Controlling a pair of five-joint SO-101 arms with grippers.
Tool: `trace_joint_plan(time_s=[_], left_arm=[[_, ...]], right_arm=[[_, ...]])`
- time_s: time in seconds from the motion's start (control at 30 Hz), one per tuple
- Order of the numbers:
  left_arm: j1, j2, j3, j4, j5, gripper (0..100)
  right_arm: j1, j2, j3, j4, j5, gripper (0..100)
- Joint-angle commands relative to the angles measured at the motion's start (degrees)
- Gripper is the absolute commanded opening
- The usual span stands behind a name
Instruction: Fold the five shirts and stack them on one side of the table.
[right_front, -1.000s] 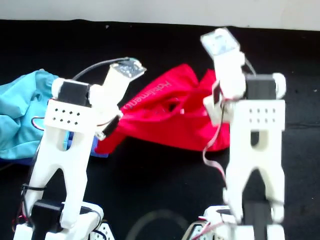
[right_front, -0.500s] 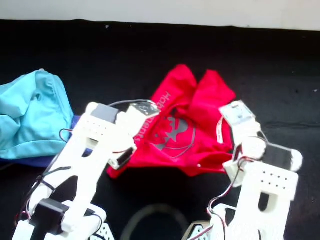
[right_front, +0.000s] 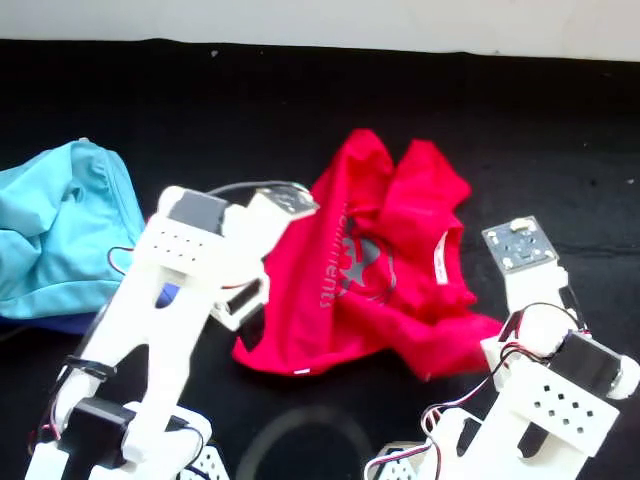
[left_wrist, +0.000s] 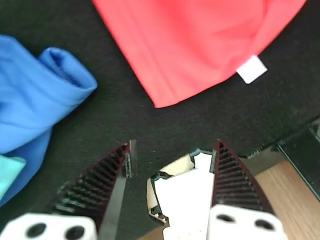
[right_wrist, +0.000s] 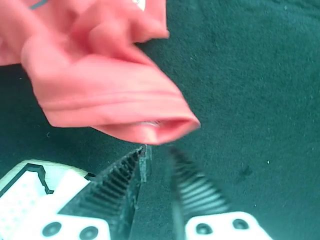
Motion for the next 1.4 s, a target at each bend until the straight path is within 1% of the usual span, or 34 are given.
trace_joint_plan(time_s=[0.0, 0.17, 0.33, 0.5, 0.6, 0.77, 0.93, 1.0, 1.13, 1.17, 1.23, 1.37], left_arm=[[-2.7, -1.4, 2.7, -3.3, -0.5, 24], [-1.7, -1.4, 14.8, -12.1, -0.5, 24], [0.4, -1.4, 23.3, -22.5, -0.5, 24], [2.0, -1.4, 25.5, -27.8, -0.3, 24], [2.0, -1.5, 25.5, -30.4, -0.3, 24], [1.9, -1.5, 25.8, -30.8, -0.3, 24], [2.0, -1.5, 26.9, -30.4, -0.5, 24], [2.7, -1.5, 28.1, -30.4, -0.5, 19], [4.7, -1.5, 30.0, -30.8, -0.5, 3], [5.1, -1.5, 29.9, -30.8, -0.5, 0], [5.1, -1.5, 29.1, -30.8, -0.5, 1], [4.6, -1.8, 26.1, -30.4, -0.3, 1]], right_arm=[[1.2, -0.9, -0.2, -0.4, 0.4, 20.7], [0.8, -0.9, -0.2, -1.0, 0.3, 20.5], [0.7, -0.7, -0.2, -1.8, 0.3, 20.5], [-1.6, -0.7, 0.5, -1.3, 0.0, 20.4], [-3.8, -0.8, 1.6, -1.6, -4.0, 20.4], [-9.3, -0.8, 1.6, -1.6, -8.7, 20.4], [-13.4, -0.6, 1.6, -1.7, -11.4, 20.4], [-14.2, -0.6, 1.6, -1.7, -12.0, 20.4], [-14.2, -0.6, 1.6, -1.7, -12.0, 20.4], [-14.1, -0.6, 1.7, -1.7, -12.0, 20.4], [-14.1, -0.7, 1.7, -1.5, -12.0, 20.4], [-14.0, -0.7, 1.8, -1.3, -12.1, 20.4]])
